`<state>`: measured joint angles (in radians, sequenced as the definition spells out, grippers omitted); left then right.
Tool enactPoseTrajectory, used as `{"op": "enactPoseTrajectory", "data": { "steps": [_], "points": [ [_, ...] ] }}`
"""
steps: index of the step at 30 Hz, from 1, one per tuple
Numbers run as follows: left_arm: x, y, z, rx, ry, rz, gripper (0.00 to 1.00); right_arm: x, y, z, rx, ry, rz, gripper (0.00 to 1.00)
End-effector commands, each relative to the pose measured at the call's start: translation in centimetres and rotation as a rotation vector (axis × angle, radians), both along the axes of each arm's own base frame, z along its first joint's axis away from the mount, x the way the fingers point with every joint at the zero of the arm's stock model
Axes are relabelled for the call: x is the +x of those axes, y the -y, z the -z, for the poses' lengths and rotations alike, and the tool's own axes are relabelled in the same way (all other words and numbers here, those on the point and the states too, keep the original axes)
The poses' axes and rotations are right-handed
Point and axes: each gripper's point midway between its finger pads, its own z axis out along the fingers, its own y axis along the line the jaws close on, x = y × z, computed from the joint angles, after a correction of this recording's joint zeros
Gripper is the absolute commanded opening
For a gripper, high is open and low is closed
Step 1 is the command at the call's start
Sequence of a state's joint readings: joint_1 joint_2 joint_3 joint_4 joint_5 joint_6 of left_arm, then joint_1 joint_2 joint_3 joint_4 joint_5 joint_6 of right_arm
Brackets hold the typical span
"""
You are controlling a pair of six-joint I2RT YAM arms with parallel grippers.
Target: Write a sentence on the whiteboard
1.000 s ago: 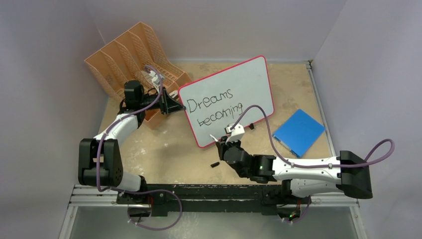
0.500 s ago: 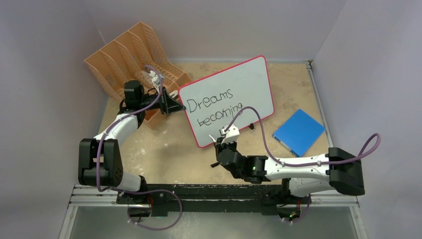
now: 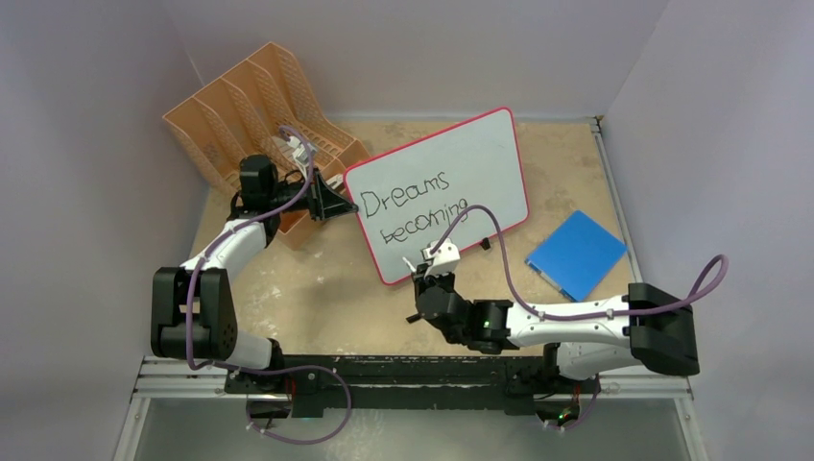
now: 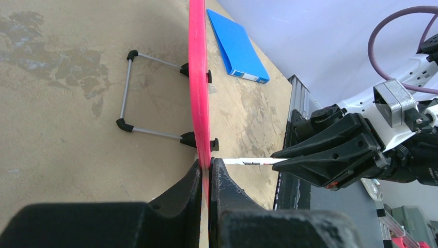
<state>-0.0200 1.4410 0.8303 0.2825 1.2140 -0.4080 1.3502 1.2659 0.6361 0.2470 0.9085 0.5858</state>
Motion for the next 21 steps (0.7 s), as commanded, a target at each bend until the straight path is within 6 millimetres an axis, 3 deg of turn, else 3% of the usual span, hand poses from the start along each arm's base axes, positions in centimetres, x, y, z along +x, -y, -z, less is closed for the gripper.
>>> {"op": "enactPoseTrajectory", "data": {
  "steps": [1,21],
  "points": [
    [1.2,-0.5,-1.5,0.015,0.095,-0.039,0.00,0.7,-0.8,-2.3,0.062,0.042,0.043,0.00],
    [1.1,-0.4,-1.6,0.010,0.096,-0.029,0.00,0.9,-1.3,-0.9,0.004,0.039,0.038,0.00]
  ]
}}
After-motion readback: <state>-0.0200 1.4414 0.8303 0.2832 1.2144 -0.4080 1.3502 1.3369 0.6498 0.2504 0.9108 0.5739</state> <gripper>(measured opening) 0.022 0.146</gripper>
